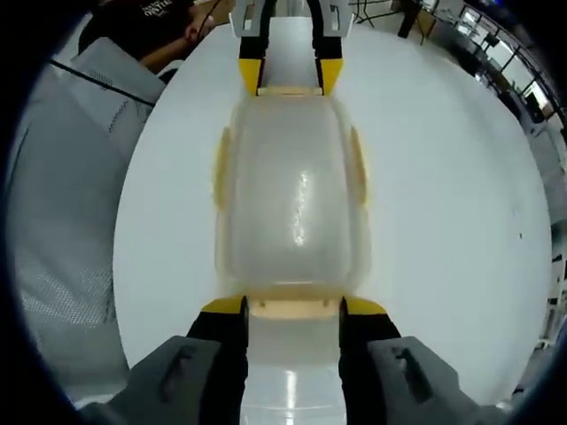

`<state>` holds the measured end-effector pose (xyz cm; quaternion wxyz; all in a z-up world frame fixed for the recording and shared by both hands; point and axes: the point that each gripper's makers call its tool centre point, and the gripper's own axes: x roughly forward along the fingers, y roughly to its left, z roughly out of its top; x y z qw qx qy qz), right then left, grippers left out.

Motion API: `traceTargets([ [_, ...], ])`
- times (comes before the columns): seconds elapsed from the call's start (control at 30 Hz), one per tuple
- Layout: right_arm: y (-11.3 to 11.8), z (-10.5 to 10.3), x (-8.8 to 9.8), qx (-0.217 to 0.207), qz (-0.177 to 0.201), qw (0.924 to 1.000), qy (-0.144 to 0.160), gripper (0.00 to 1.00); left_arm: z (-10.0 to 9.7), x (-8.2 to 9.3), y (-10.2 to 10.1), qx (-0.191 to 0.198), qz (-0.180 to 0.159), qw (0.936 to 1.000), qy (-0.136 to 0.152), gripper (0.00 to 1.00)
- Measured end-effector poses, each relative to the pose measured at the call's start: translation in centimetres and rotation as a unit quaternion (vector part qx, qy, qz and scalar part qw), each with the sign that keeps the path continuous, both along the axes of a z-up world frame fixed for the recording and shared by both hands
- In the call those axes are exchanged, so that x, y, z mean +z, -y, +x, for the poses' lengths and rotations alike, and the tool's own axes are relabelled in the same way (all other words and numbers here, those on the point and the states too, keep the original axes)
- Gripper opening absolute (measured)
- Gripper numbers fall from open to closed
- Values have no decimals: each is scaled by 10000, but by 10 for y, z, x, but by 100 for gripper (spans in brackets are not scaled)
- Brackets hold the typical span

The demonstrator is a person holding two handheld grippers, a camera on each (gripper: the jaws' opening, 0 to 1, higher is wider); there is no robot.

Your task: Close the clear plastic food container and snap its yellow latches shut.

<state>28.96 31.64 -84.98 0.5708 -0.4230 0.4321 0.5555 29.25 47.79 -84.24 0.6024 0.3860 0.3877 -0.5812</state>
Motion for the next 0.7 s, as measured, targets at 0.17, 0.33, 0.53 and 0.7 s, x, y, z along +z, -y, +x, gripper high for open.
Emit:
traceTargets([
  [0.17,-3,-1,15,107,139,9998,61,36,-4,12,-3,88,34,9999,54,33],
  [0.33,-7,1,40,246,416,9986,205,36,-6,32,-5,221,15,9996,157,33],
  [0.53,3,0,66,315,608,9968,401,36,-6,56,5,247,8,9992,313,33],
  [0.7,23,-2,80,335,667,9960,484,36,-8,68,25,242,-33,9990,375,33],
])
